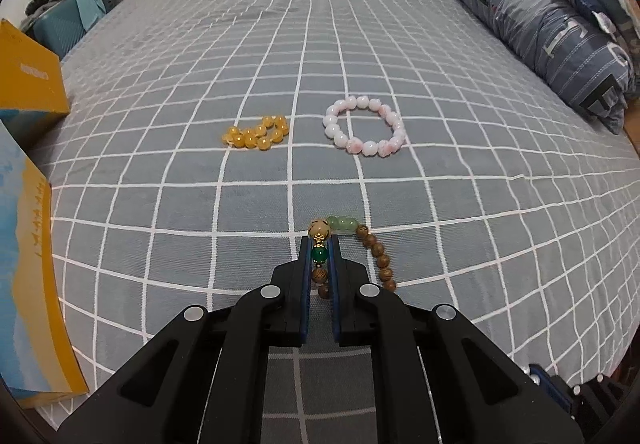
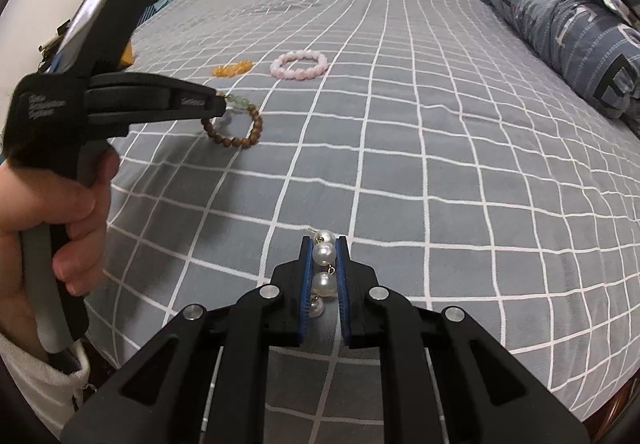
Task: Organize jewelry
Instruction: 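Lift the wooden bead bracelet and pearl strand off the bed, then carry the wooden bead bracelet and pearl strand toward the white box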
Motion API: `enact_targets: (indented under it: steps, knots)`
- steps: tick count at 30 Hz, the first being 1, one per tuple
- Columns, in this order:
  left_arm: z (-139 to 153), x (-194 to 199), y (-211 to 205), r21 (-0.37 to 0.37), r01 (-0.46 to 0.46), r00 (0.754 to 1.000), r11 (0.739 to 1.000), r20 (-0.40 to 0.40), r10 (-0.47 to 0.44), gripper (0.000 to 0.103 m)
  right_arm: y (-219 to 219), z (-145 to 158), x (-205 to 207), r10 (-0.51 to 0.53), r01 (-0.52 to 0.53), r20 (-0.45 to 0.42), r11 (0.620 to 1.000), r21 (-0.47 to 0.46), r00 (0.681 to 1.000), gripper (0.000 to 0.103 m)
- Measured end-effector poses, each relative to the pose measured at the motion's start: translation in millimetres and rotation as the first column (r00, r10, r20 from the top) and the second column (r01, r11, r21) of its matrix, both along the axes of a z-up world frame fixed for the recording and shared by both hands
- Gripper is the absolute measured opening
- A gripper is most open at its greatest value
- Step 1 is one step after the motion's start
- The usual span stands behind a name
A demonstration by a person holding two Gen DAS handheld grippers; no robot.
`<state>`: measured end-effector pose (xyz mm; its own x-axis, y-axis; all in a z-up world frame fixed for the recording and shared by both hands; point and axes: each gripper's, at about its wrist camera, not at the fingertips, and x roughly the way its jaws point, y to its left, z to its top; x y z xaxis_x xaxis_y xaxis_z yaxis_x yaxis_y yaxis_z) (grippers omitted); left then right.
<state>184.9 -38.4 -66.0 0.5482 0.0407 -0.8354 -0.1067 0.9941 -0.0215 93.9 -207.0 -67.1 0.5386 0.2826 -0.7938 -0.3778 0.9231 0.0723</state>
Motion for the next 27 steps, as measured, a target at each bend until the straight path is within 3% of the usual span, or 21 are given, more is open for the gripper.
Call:
enact_targets:
  steps: [10,19,27]
  knots:
    - [25.8,-22.7,1.8,-0.003,0.034,0.997,0.999,0.066,-0.034,0.007,-0.7,19.8,14.6,-0.090,0.089,0.059,0.996,0.020,0.994,0.010]
    - [49.9,-39.4,-0.2,0.031,0.042,0.994,0.999,0.104,-0.045,0.007,-15.3,40.5,40.1,-0.195,0.195,0.056,0.981,0.011,0.979,0.010]
    - [82.8,-63.0,6.5,0.027,0.034,0.990,0.999,0.134,-0.037,0.007,-20.2,68.9,43.6,-0.202,0.202,0.054,0.979,0.005,0.978,0.011]
